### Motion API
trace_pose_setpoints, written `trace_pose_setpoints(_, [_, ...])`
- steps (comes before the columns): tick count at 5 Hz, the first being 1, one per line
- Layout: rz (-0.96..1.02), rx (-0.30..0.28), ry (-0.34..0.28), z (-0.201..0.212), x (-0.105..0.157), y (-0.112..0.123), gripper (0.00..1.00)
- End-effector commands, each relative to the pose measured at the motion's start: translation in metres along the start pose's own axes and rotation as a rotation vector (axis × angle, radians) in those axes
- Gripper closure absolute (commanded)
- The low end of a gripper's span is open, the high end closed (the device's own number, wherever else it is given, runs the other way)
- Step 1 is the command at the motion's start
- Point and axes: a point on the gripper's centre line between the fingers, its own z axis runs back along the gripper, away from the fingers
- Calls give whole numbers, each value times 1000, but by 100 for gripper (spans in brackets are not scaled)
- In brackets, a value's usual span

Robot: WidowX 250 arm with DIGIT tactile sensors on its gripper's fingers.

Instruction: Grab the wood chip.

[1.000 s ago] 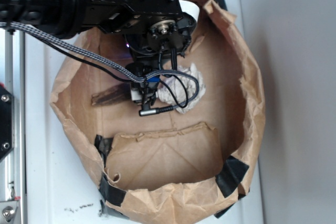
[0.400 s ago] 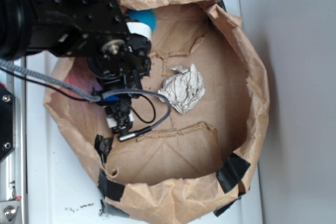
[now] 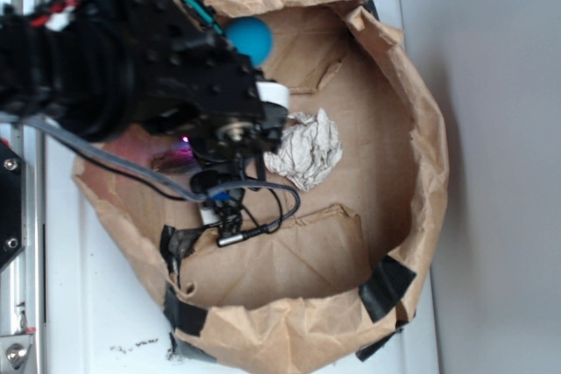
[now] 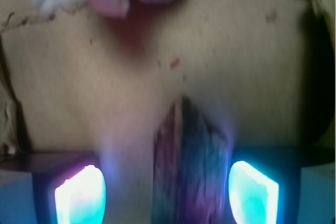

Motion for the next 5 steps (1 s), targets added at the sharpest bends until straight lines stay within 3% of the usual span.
trace_pose_setpoints(1, [-28,15,-29,-3,29,-5,100])
trace_pose_setpoints(3, [-63,-30,-71,17,43,-2,100])
trace_pose_setpoints(4, [-61,-53,-77,25,47,-1,0])
trace_pose_setpoints(5, [-82,-77,-67,21,32,-6,0])
